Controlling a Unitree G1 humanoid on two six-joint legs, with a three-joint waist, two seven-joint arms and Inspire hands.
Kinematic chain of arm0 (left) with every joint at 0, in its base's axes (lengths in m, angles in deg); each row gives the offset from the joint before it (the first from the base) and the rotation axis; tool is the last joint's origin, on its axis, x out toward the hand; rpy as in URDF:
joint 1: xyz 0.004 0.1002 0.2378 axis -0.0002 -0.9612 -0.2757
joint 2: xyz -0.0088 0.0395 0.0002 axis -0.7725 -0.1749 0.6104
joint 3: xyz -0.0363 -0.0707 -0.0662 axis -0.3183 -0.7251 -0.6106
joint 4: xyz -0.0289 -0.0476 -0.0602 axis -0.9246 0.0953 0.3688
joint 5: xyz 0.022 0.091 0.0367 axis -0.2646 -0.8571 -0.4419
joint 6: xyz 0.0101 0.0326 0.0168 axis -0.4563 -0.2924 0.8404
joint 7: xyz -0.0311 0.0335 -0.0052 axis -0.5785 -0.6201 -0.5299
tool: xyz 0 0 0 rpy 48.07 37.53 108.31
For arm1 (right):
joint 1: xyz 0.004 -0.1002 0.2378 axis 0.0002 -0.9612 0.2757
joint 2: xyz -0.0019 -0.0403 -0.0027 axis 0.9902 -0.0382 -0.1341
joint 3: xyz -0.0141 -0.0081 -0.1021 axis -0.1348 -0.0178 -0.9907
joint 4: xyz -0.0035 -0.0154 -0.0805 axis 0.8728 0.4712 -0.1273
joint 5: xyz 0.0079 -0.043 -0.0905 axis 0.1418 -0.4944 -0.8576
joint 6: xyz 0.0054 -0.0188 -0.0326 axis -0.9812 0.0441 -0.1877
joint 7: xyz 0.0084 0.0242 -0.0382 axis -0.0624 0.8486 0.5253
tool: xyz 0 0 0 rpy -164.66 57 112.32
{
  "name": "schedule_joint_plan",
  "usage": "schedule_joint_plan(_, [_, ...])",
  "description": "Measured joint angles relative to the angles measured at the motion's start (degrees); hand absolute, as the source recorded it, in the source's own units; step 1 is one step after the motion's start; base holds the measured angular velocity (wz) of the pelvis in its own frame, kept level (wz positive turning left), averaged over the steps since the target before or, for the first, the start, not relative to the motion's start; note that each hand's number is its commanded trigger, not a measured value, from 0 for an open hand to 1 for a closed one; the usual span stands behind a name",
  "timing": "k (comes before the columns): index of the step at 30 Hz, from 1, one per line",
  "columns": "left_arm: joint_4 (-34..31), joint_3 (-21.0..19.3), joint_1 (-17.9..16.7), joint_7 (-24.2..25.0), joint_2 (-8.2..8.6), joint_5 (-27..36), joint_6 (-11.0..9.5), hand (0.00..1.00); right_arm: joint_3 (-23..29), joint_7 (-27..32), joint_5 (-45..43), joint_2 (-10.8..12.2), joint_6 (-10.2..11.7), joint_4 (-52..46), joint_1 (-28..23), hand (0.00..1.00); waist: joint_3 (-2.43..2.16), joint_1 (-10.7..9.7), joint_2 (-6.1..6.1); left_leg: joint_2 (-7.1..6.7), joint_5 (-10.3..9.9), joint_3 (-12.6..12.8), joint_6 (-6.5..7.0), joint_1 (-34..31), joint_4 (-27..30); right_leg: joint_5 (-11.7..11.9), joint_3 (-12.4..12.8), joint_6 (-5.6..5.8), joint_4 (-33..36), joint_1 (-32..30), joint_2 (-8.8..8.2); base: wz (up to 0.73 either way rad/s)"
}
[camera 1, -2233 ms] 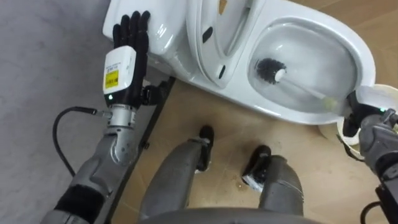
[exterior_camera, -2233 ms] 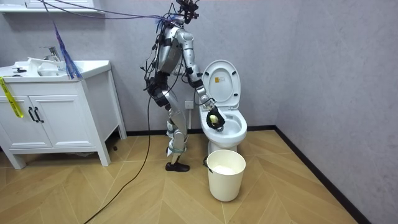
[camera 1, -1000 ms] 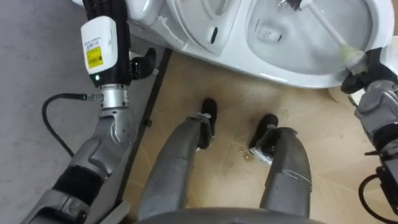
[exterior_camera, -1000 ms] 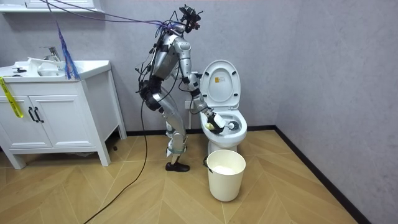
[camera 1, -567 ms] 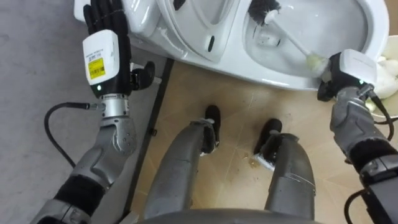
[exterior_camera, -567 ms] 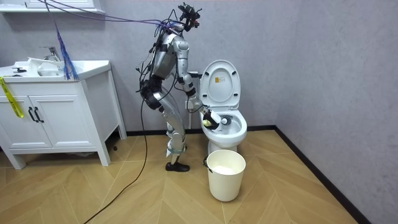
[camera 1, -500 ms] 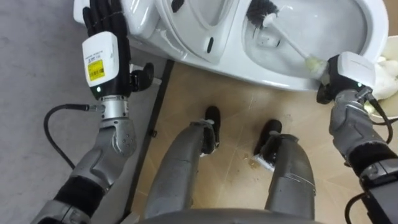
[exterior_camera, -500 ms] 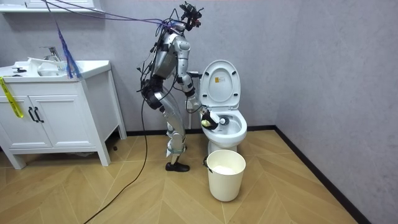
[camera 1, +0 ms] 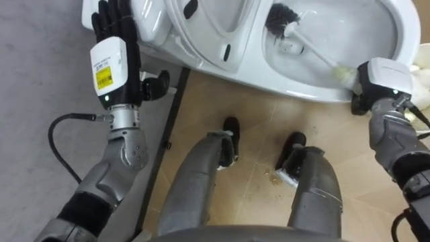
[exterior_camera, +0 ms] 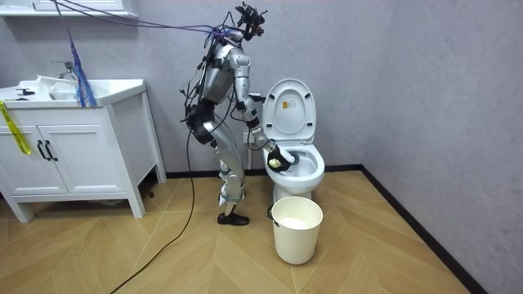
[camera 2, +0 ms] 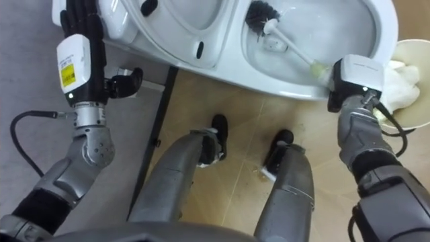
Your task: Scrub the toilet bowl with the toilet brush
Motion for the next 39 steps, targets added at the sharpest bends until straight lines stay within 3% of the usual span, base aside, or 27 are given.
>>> schedule_joint_plan(3, [-1.61, -0.14, -0.01, 1.41, -0.03, 0.0, 0.33, 0.0, -0.98, -0.55, -0.07, -1.56, 0.35, 0.72, 1.05, 1.0, 0.07, 0.1, -0.11, -0.38, -0.06, 0.65, 0.47, -0.62, 0.67, 0.03, 0.28, 0.27, 0.82, -0.95, -0.8, -0.03])
schedule_joint_plan(10, [-4.46, -0.14, -0.66, 4.42, -0.04, -0.11, 0.79, 0.0, -1.05, -0.98, -0.9, -2.4, -0.22, 1.73, 0.75, 1.0, -0.11, 0.47, 0.14, -0.79, 0.06, 1.15, 1.2, -0.37, 0.53, 0.56, 0.02, 1.41, 0.46, -0.72, -1.29, -0.02])
schedule_joint_plan(15, [-4.05, 1.22, -1.19, 4.58, 0.31, -0.62, 0.71, 0.0, -2.93, -1.86, -11.79, -1.45, -5.99, 2.26, -1.87, 1.0, -0.42, 0.81, 0.59, -0.87, 0.33, 0.76, 1.74, 1.96, -1.15, 0.79, -1.51, 1.19, -1.6, 2.56, -1.08, 0.08])
schedule_joint_plan(23, [-3.46, 1.91, -4.53, 2.62, 0.64, 0.62, 0.11, 0.0, -1.7, -3.17, -11.36, 1.99, -8.73, 1.98, -5.73, 1.0, -0.84, -0.69, 1.19, -0.78, 0.03, -0.23, 1.15, 5.29, -3.35, 0.18, -1.57, 1.66, -4.35, 6.59, 0.34, 0.04])
schedule_joint_plan(27, [-4.13, 1.69, -4.92, 2.6, 0.56, 3.31, 0.13, 0.0, -1.68, -6.19, -10.73, 1.84, -8.78, 0.5, -5.67, 1.0, -0.49, -0.82, 0.63, -0.53, -0.28, -0.28, 0.62, 5.58, -3.39, -0.27, -1.6, 1.28, -4.4, 6.85, 0.84, 0.0])
schedule_joint_plan(31, [-5.04, 0.96, -5.47, 2.65, 0.52, 3.32, 0.68, 0.0, -1.68, -9.29, -10.33, 1.67, -8.78, -0.25, -4.68, 1.0, -0.5, -0.61, 0.6, 0.4, -0.72, -0.74, 0.03, 5.01, -2.26, -0.08, -1.9, 0.82, -4.7, 6.88, 1.49, -0.07])
schedule_joint_plan(32, [-5.25, 0.99, -5.47, 2.79, 0.52, 3.25, 0.85, 0.0, -1.68, -10.2, -10.32, 1.27, -8.76, -0.25, -4.49, 1.0, -0.81, -0.63, 1.04, 0.36, -0.72, -0.91, 0.02, 4.96, -1.85, -0.12, -2.19, 0.74, -4.58, 6.93, 1.4, 0.04])
schedule_joint_plan(36, [-6.33, 1.05, -5.14, 3.0, 0.47, 3.21, 1.28, 0.0, -2.18, -11.92, -10.31, -1.21, -8.71, -0.13, -3.81, 1.0, -0.84, -0.17, 1.08, 0.35, -0.97, -1.05, 0.13, 4.0, -1.34, -0.37, -2.9, 0.5, -3.68, 6.28, 0.65, 0.03])
schedule_joint_plan(39, [-6.9, 1.19, -5.08, 3.06, 0.29, 3.26, 1.3, 0.0, -2.78, -12.15, -10.36, -2.21, -8.69, 0.3, -2.63, 1.0, -0.43, -0.08, 0.5, 0.28, -1.36, -0.78, 0.37, 3.41, -0.27, -0.92, -2.75, 0.52, -2.14, 5.43, -0.15, 0.01])
